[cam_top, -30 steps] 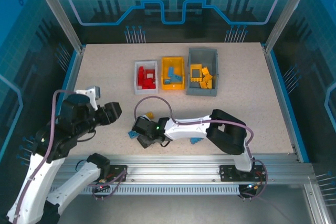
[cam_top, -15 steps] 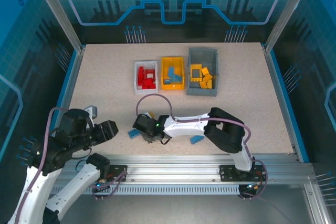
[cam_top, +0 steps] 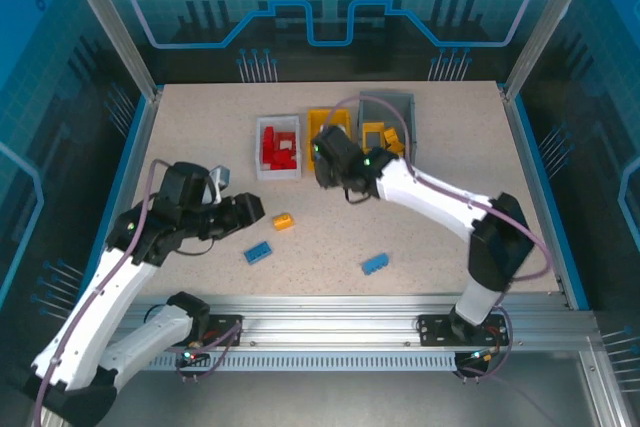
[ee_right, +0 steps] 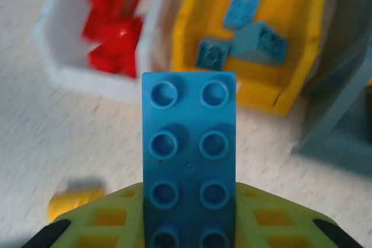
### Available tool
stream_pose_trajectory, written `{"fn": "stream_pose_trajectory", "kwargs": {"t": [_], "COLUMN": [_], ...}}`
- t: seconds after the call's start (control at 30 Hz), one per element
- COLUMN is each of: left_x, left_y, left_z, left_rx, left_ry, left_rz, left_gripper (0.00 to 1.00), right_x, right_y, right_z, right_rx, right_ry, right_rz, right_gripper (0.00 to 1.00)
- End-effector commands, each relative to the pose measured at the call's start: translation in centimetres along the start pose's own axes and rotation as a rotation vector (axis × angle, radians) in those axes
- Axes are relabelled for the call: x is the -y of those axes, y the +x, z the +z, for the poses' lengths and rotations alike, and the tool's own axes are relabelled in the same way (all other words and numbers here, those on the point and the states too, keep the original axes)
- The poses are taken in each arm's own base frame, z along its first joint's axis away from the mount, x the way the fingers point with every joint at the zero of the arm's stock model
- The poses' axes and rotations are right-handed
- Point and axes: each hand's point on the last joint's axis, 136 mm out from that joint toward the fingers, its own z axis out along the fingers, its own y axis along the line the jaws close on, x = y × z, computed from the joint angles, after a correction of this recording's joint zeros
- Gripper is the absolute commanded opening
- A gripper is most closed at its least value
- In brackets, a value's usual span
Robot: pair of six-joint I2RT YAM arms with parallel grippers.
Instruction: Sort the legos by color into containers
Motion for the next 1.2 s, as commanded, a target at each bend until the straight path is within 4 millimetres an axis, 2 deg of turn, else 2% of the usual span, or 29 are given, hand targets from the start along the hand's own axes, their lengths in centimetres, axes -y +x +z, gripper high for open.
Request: {"fn": "stream_pose_trajectory", "kwargs": {"t": [0.0, 0.13, 0.23, 0.33, 0.47, 0.57, 0.7, 0.87, 1.03, 1.17], "left_x": [4.2, 5.3, 5.5, 5.5, 5.2, 4.9, 4.7, 3.9, 2.6, 1.3], "left_y": [-2.5, -3.3, -3.3, -3.3, -3.0, -2.7, -2.5, -2.1, -1.7, -1.4], "left_z": [0.5, 2.1, 2.8, 3.3, 4.0, 4.4, 4.7, 5.5, 6.1, 6.5], "left_rx": [0.055, 0.056, 0.053, 0.052, 0.043, 0.034, 0.029, 0.012, 0.004, -0.006], "left_ry": [0.137, 0.134, 0.129, 0.124, 0.119, 0.113, 0.107, 0.082, 0.041, -0.005], "left_rz": [0.046, 0.079, 0.094, 0.11, 0.119, 0.124, 0.131, 0.137, 0.139, 0.131], "left_gripper": [0.64, 0.64, 0.64, 0.64, 0.64, 0.64, 0.64, 0.65, 0.65, 0.65], "right_x": [2.1, 4.3, 5.1, 5.5, 5.8, 5.5, 5.0, 3.4, 2.0, 1.2], "right_y": [-1.7, -4.6, -5.7, -5.8, -5.5, -5.6, -6.0, -7.4, -9.6, -11.6], "right_z": [3.0, 7.1, 9.9, 12.7, 14.9, 15.5, 15.0, 12.9, 9.2, 5.4], "right_rx": [-0.075, -0.13, -0.16, -0.186, -0.207, -0.199, -0.191, -0.141, -0.055, 0.033], "right_ry": [0.096, 0.186, 0.202, 0.204, 0.2, 0.176, 0.16, 0.134, 0.115, 0.1], "right_rz": [-0.003, 0.058, 0.094, 0.121, 0.155, 0.157, 0.158, 0.136, 0.122, 0.108], "right_gripper": [0.31, 0.31, 0.32, 0.32, 0.34, 0.4, 0.54, 0.59, 0.58, 0.57]}}
